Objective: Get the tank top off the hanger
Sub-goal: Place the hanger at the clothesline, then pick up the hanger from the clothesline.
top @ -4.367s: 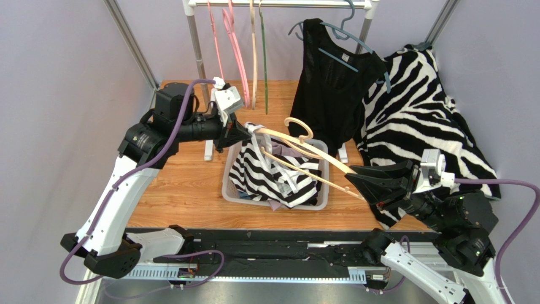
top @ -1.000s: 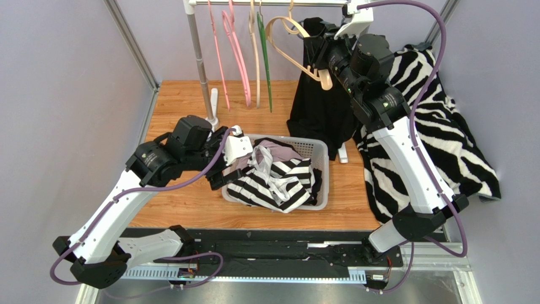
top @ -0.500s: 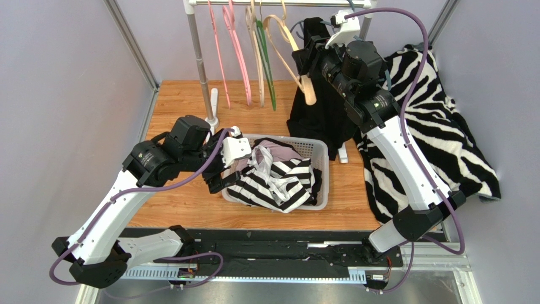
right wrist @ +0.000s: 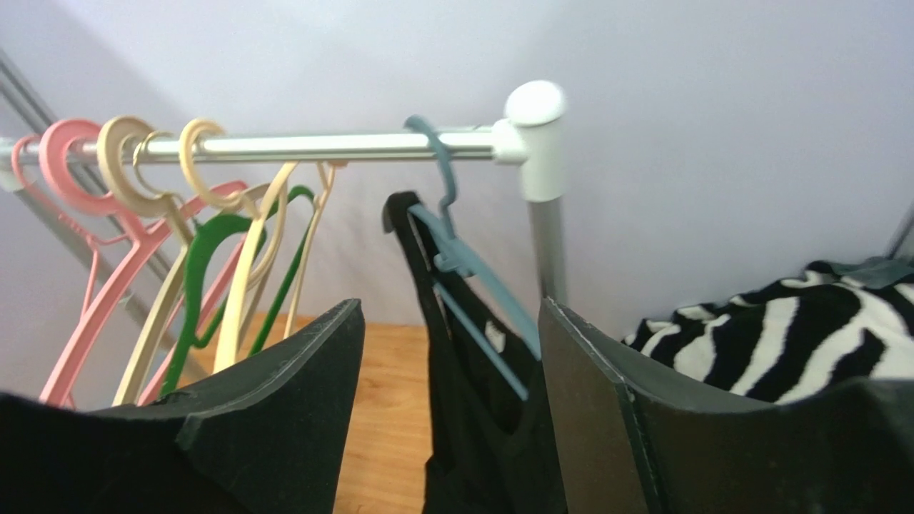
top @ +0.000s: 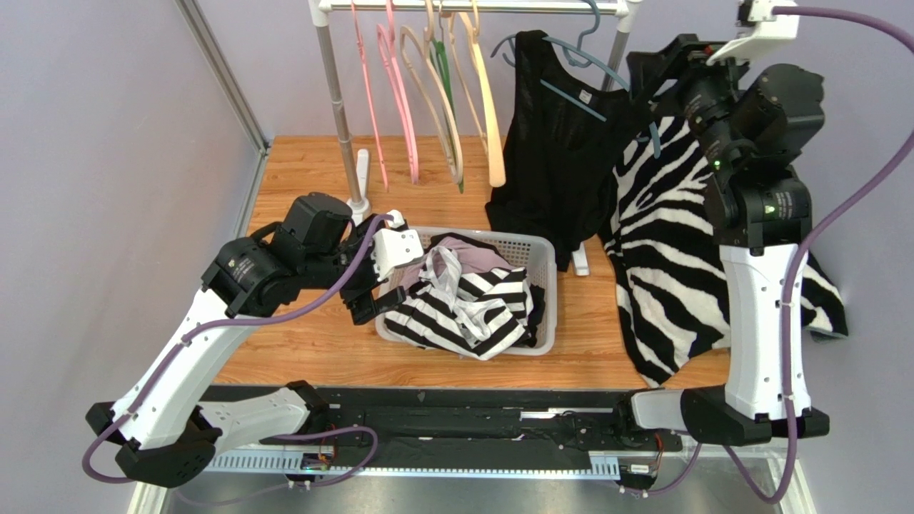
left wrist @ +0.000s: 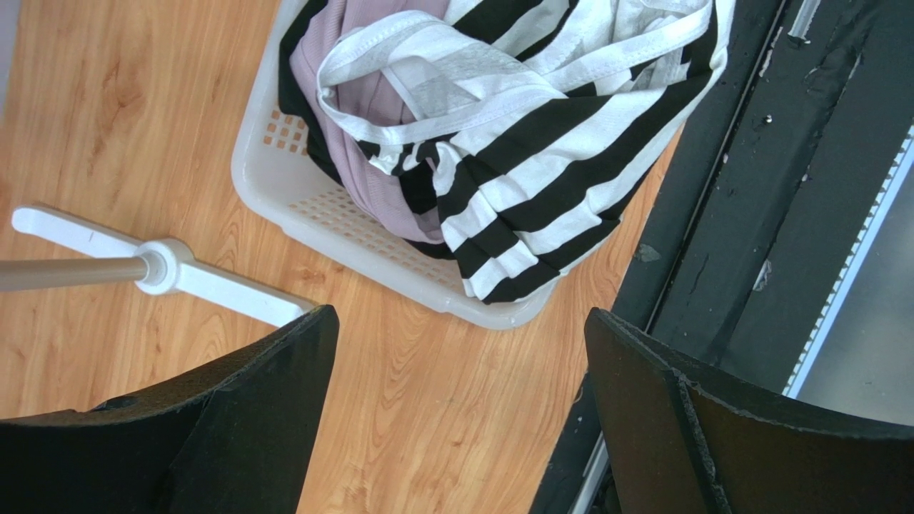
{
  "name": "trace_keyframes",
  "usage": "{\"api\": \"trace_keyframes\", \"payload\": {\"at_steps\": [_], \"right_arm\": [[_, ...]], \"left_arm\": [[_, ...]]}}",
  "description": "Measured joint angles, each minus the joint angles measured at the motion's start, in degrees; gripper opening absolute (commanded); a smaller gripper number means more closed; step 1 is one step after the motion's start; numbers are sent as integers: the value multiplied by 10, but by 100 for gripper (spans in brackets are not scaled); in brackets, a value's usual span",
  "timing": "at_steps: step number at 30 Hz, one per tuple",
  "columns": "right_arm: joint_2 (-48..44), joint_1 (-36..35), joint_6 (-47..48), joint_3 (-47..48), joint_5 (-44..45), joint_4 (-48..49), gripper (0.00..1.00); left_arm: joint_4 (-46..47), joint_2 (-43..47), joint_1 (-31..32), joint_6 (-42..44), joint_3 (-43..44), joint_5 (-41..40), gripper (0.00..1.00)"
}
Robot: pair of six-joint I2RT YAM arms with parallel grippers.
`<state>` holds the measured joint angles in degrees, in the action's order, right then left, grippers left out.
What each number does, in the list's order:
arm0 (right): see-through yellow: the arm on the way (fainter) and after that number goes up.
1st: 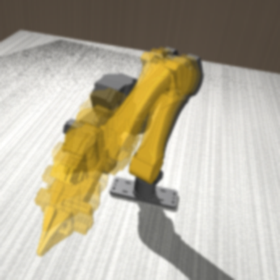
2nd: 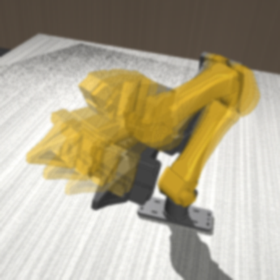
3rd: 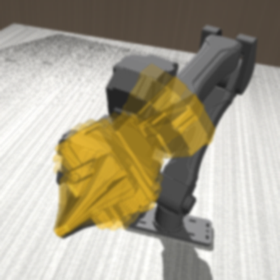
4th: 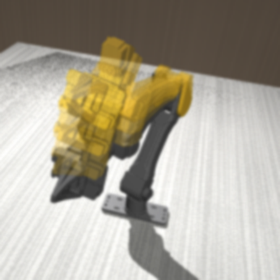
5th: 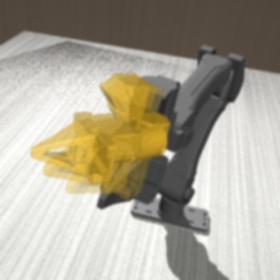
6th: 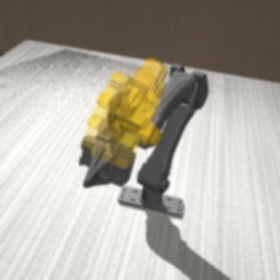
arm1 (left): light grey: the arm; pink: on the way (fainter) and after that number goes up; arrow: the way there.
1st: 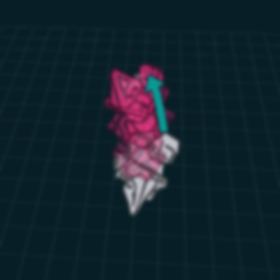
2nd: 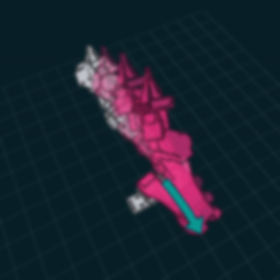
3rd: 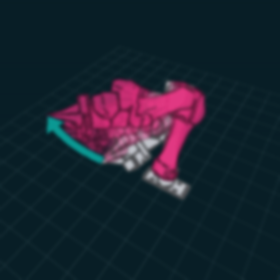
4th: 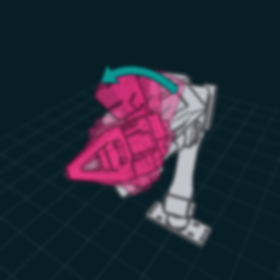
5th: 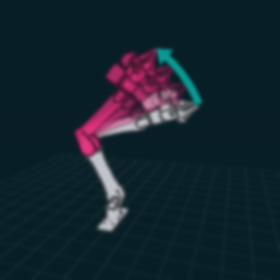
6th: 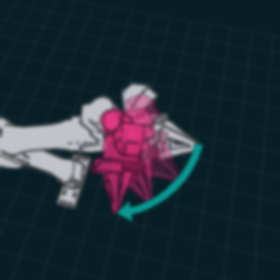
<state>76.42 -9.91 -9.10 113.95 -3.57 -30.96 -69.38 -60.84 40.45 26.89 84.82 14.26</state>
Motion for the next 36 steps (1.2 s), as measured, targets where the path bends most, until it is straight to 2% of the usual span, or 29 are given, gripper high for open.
{"api": "trace_keyframes", "payload": {"at_steps": [4, 10, 18, 22, 27, 32, 33, 35, 36], "right_arm": [[2, 53, -1, 3, -45, 3, 75], [32, 59, 14, -52, -89, 9, 80], [49, 65, 55, -91, -103, 16, 79], [49, 70, 67, -94, -106, 32, 76], [29, 70, 70, -151, -132, 57, 71], [19, 70, 66, -198, -162, 59, 52], [18, 70, 63, -205, -168, 61, 44], [18, 70, 55, -211, -181, 63, 35], [18, 70, 52, -211, -186, 64, 23]], "left_arm": [[0, 2, 0, 0, 3, 0, 93], [0, 2, 0, 0, 3, 2, 93], [1, 4, 0, 0, 3, 2, 93], [2, 10, 0, 0, 3, 2, 93], [2, 15, 0, 0, 2, 2, 93], [4, 15, 0, 0, 2, 2, 93], [5, 15, 0, 0, 2, 2, 93], [5, 15, 0, 0, 2, 2, 93], [5, 15, 0, -1, 2, 2, 93]]}}
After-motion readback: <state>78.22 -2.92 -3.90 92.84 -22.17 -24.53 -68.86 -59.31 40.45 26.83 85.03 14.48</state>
